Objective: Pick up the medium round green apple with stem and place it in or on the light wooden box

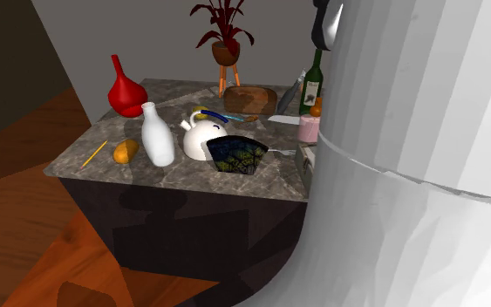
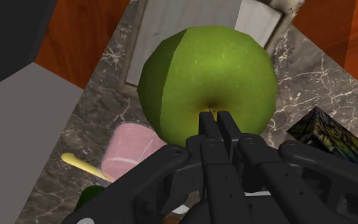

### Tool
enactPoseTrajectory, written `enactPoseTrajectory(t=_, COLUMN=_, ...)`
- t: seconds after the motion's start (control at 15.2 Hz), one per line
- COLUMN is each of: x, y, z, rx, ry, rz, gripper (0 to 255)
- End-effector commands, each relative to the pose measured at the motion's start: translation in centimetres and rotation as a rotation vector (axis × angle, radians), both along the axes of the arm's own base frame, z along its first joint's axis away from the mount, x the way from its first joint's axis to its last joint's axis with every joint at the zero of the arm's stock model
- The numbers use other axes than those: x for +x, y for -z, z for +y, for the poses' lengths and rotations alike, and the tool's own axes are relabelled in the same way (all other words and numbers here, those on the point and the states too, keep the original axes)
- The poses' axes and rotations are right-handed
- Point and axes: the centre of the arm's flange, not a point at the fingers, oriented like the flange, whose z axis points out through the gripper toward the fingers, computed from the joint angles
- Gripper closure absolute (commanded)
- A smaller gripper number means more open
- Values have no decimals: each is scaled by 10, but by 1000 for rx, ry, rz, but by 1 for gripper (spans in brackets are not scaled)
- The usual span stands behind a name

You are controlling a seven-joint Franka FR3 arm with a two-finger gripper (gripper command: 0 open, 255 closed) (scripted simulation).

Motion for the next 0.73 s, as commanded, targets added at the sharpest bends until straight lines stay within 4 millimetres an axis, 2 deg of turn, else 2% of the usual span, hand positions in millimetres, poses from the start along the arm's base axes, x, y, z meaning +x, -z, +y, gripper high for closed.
enactPoseTrajectory(t=0.0, x=0, y=11, z=0, rx=-1, ry=0, rz=0, gripper=255)
enactPoseTrajectory(t=0.66, x=0, y=64, z=0, rx=-1, ry=0, rz=0, gripper=255)
